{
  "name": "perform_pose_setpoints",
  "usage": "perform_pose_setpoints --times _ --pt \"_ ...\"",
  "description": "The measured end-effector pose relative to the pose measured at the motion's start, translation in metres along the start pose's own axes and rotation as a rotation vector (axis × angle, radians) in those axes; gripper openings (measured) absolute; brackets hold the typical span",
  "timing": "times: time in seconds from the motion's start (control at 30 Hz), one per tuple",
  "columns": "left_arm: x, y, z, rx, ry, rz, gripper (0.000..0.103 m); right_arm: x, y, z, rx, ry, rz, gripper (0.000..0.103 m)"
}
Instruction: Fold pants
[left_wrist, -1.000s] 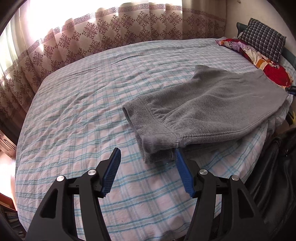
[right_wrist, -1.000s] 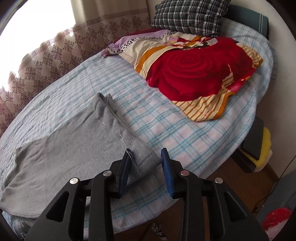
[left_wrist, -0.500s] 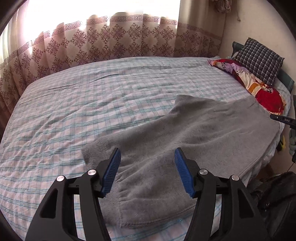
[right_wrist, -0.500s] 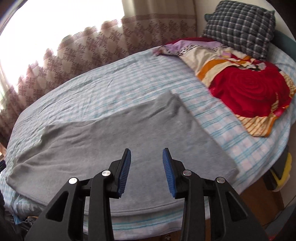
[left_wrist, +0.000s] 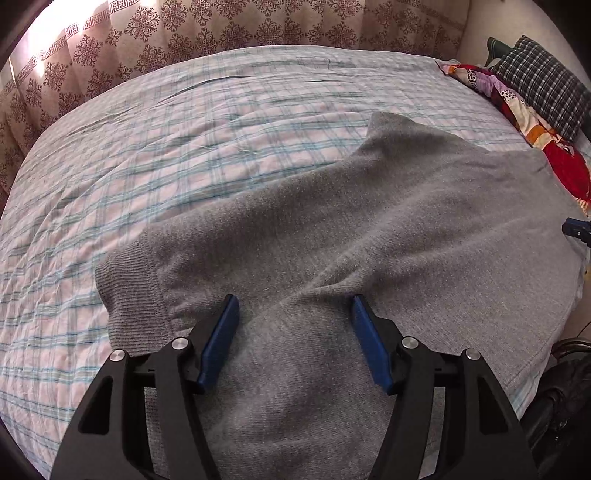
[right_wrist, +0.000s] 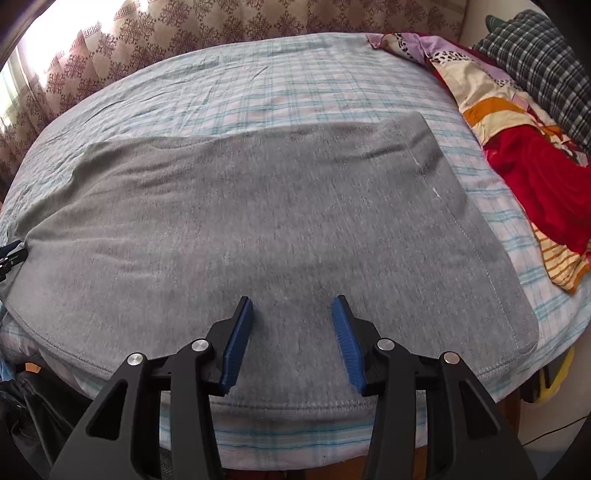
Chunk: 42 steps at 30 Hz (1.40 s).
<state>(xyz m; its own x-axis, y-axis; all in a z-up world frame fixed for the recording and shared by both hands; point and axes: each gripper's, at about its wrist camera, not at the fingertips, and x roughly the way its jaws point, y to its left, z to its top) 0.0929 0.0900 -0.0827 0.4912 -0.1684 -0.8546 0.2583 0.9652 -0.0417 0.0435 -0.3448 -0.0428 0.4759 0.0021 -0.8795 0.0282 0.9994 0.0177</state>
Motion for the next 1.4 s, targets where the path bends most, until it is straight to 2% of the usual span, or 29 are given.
perform_pose_setpoints --times 0.2,0.37,0.6,0.8,0.83,0.87,0.9,0.93,0.97,1.0,1.1,1.17,1.23,1.33,1.37,1.4 --pt "-0.008 0.001 0.004 -0.041 -0.013 -0.042 0.07 0.018 0.072 0.066 -0.109 -0.072 0.175 0.046" --pt "-0.015 0.005 0.007 -0.062 -0.033 -0.071 0.07 0.042 0.145 0.115 -0.217 -0.109 0.286 0.06" --pt "-0.014 0.012 0.008 -0.092 -0.029 -0.128 0.07 0.083 0.216 0.154 -0.357 -0.071 0.343 0.062" --pt "-0.01 0.023 0.015 -0.118 -0.022 -0.144 0.07 0.126 0.235 0.171 -0.397 0.024 0.37 0.061" --pt "-0.009 0.027 0.017 -0.13 -0.022 -0.145 0.07 0.13 0.237 0.171 -0.4 0.043 0.378 0.058" --pt "-0.007 0.031 0.019 -0.146 -0.018 -0.154 0.07 0.132 0.239 0.171 -0.4 0.056 0.39 0.038" --pt "-0.005 0.036 0.02 -0.165 -0.012 -0.169 0.07 0.133 0.241 0.171 -0.398 0.053 0.376 0.024" --pt "-0.002 0.04 0.022 -0.184 -0.005 -0.184 0.07 0.131 0.242 0.171 -0.398 0.035 0.348 0.019" --pt "0.0 0.042 0.023 -0.198 0.003 -0.195 0.07 0.129 0.245 0.173 -0.398 0.013 0.328 0.01" --pt "0.002 0.044 0.025 -0.207 0.01 -0.198 0.07 0.126 0.246 0.175 -0.393 -0.018 0.306 0.007" --pt "0.015 0.047 0.03 -0.211 0.046 -0.135 0.07 0.126 0.252 0.185 -0.376 -0.079 0.234 0.003" --pt "0.029 0.045 0.031 -0.183 0.083 -0.033 0.056 0.135 0.252 0.192 -0.359 -0.083 0.182 0.0" --pt "0.035 0.042 0.031 -0.15 0.082 0.017 0.055 0.144 0.248 0.195 -0.327 -0.05 0.217 0.0" --pt "0.033 0.036 0.029 -0.105 0.082 0.056 0.055 0.134 0.235 0.191 -0.275 -0.055 0.286 0.0" --pt "0.033 0.036 0.028 -0.101 0.081 0.059 0.055 0.128 0.229 0.188 -0.253 -0.056 0.305 0.005" --pt "0.033 0.036 0.029 -0.105 0.081 0.06 0.055 0.122 0.221 0.185 -0.23 -0.061 0.316 0.024"
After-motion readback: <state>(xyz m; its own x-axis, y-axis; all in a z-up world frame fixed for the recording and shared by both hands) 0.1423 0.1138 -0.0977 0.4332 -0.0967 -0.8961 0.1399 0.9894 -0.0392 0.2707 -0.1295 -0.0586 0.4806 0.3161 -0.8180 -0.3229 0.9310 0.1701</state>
